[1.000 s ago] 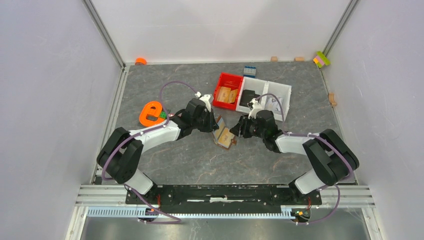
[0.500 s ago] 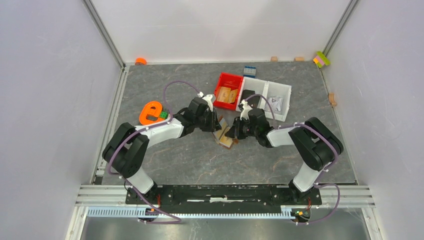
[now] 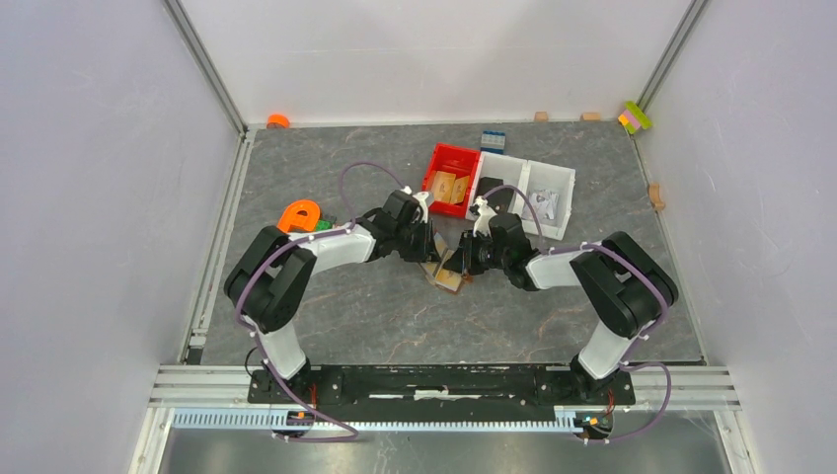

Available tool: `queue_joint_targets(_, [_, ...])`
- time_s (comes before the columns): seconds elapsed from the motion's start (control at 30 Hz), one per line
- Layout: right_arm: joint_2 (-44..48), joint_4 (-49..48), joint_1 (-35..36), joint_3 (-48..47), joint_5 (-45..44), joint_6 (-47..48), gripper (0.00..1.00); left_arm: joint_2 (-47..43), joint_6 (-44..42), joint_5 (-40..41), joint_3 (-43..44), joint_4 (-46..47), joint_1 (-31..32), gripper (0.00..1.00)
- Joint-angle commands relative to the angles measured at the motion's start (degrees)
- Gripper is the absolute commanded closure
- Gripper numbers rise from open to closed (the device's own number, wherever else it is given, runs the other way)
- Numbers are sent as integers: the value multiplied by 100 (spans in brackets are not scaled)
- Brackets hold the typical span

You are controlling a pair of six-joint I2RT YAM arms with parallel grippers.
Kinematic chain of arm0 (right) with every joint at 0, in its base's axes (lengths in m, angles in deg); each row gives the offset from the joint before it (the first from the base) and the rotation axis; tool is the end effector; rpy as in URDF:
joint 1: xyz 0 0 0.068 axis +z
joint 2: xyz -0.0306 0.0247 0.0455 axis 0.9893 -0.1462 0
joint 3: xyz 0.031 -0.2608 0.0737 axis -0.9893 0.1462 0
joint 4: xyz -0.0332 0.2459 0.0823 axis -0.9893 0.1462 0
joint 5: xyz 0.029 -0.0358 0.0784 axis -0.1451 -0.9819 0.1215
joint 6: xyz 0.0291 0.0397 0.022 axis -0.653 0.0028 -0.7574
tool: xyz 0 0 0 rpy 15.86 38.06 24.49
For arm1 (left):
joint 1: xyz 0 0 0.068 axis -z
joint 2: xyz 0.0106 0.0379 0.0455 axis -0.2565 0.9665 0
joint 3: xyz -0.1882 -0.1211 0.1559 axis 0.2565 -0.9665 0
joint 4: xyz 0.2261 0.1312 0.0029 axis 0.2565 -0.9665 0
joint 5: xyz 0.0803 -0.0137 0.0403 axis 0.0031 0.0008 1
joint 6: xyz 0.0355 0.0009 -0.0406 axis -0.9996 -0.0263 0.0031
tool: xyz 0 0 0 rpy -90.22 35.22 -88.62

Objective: Take the credit cards out of the card holder
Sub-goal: Remove the credit card from the card holder.

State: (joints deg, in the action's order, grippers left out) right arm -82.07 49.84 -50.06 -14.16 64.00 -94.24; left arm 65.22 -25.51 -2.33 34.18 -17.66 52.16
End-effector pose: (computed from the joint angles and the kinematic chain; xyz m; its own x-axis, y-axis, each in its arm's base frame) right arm 0.2580 0.1751 0.1240 -0.8291 0.0949 -0.5509 -0.3562 0.6698 0.6515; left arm 0.2815 -0.2264 0.1631 -0.8769 0.0770 -0.4744 0.3399 0.7973 -0.4988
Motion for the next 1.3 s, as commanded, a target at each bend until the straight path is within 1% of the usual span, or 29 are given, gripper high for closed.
queue_joint_targets(0.0, [403,10,30,-9,-271,126,77,66,-41,-149,192,-109,-53,89])
queue_joint_targets(0.03, [548,-69,27,100,-394,117,75,43,4,-158,167,-78,-100,96])
queue_joint_targets(0.07, [726,-130,29,212,-528,122,72,-14,59,-227,83,47,-170,98])
queue_joint_targets(0.17, [1155,-87,20,400,-858,184,64,-400,407,-670,-399,867,-387,98])
queue_joint_targets(0.2, [1292,-82,16,453,-926,195,59,-554,498,-789,-574,1097,-442,98])
queue_joint_targets(0.27, [1493,-167,12,568,-993,195,39,-953,630,-883,-874,1512,-549,98])
queue_joint_targets(0.33, [1652,-279,12,670,-994,188,24,-1322,707,-918,-1118,1808,-621,98])
queue_joint_targets(0.37, [1724,-306,13,699,-1013,189,19,-1496,780,-947,-1262,1995,-656,98])
queue_joint_targets(0.5, [1917,-471,11,795,-935,147,11,-1998,1067,-1042,-1736,2731,-790,98])
queue_joint_targets(0.63, [2205,-981,11,1079,-871,41,3,-2377,1332,-1217,-2141,3515,-907,98])
queue_joint_targets(0.73, [2362,-1257,11,1200,-773,22,2,-2591,1511,-1383,-2384,4079,-944,98])
queue_joint_targets(0.83, [2469,-1874,5,1419,-515,-96,2,-2750,1588,-1454,-2536,4421,-952,97])
queue_joint_targets(0.9, [2496,-2259,11,1514,-308,-184,8,-2803,1668,-1571,-2607,4690,-950,97])
queue_joint_targets(1.0, [2493,-2559,11,1583,-150,-290,16,-2826,1775,-1722,-2688,5068,-953,97])
queue_joint_targets(1.13, [2522,-2768,11,1644,-78,-344,24,-2775,1874,-1830,-2707,5267,-953,97])
queue_joint_targets(1.27, [2591,-3018,11,1728,-12,-393,35,-2593,2046,-2039,-2674,5528,-953,97])
